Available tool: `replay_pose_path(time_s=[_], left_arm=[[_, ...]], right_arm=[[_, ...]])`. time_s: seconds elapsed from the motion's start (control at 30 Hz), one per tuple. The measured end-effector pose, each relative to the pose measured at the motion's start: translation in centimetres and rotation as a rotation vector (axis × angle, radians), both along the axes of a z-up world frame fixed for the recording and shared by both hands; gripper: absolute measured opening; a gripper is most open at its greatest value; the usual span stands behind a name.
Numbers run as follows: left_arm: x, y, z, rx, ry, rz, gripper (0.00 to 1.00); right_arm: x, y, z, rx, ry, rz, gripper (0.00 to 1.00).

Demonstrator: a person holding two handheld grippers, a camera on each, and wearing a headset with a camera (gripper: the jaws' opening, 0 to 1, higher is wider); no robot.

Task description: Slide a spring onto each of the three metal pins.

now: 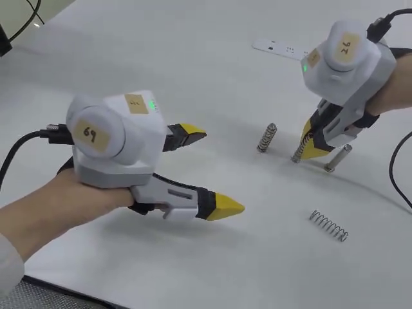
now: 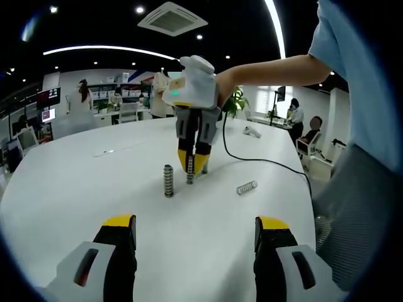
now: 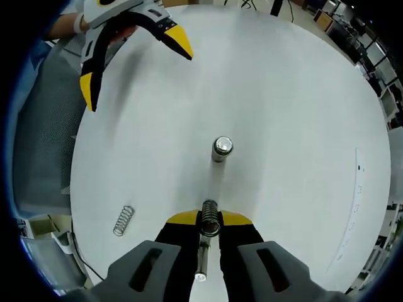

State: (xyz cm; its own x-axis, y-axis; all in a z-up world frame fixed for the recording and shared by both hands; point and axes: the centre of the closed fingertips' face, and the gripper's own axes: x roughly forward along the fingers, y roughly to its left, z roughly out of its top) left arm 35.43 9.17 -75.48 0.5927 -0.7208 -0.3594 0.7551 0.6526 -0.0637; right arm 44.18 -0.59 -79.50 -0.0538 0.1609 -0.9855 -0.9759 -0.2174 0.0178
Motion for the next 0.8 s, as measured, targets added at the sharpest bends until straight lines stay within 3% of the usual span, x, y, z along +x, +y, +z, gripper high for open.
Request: replay_pose_path(time_s=[0.8], left_arm=[[-0.22, -0.12, -0.15, 0.003, 0.008, -0.004, 0.73]], right_arm=[[0.21, 0.19, -0.86, -0.001, -0.004, -0.006, 0.09]])
